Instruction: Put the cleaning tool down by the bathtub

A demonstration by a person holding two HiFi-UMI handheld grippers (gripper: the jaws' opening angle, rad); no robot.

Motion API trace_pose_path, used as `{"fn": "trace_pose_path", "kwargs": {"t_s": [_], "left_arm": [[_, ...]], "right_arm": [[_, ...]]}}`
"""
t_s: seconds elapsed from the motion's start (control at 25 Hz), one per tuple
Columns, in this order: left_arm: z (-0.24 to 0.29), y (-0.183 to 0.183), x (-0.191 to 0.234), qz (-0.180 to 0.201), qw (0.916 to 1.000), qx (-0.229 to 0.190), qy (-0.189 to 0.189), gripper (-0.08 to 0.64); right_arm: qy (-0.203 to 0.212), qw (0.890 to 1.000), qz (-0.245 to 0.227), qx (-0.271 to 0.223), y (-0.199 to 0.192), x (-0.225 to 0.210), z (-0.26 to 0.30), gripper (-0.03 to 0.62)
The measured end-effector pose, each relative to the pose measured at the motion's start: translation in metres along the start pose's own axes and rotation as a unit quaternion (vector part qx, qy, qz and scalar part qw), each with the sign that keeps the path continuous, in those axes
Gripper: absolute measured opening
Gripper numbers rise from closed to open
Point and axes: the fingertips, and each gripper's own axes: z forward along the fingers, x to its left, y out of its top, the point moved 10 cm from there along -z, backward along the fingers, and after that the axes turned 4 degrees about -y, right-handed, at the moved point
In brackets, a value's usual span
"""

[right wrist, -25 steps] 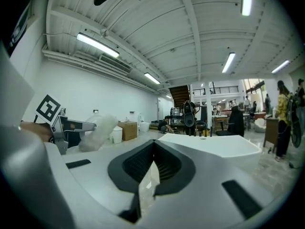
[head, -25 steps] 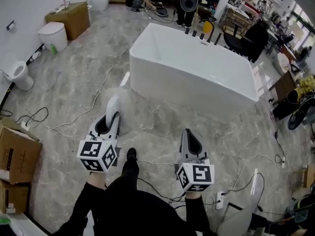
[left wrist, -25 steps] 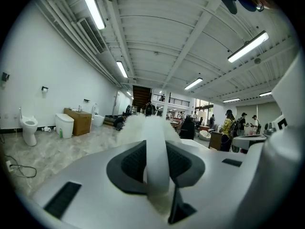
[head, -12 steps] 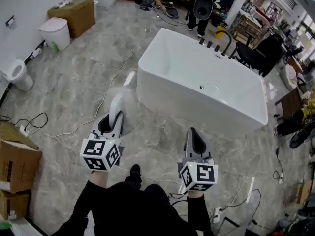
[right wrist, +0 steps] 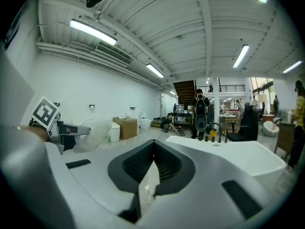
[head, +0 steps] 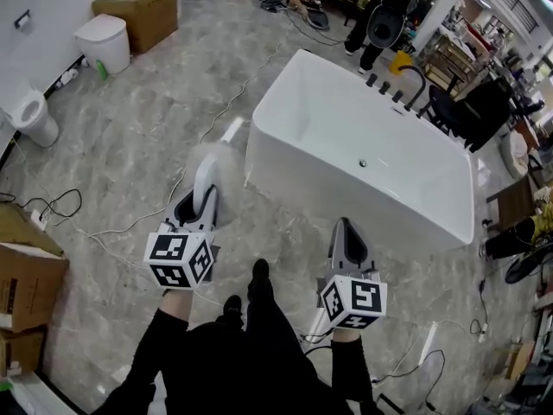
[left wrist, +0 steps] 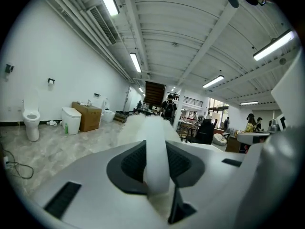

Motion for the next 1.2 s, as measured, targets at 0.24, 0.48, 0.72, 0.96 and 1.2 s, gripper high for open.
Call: {"fn": "trace_pose_path", "kwargs": {"t_s": [0.24,0.48,0.72,0.96,1.2], "left_arm": [[0.053,-0.004,0.022,-0.009,0.9993,0.016,0.032,0.094],[0.116,0.003,0.032,-0.006,0.9976,0.025,0.064,0.094],[0.162,0.002,0.045,-0.009,0.994,0.03,0.105,0.094],[0.195,-0.018,0.073,-0.006,0.9882,0.069,0.136,0.094],[0.235,-0.079,0.119,-0.013,0.982,0.117,0.148,0.094]], "right_arm": [[0.022,1.0,-0.011,0.01,0.004,-0.016,0.07,-0.002],[0.04,0.999,-0.022,0.017,0.015,-0.05,0.139,-0.002],[0.064,0.997,-0.026,0.026,0.02,-0.07,0.198,-0.002],[0.098,0.993,-0.035,0.053,0.009,-0.064,0.246,-0.002],[0.125,0.987,-0.051,0.084,-0.041,-0.039,0.295,-0.002]]}}
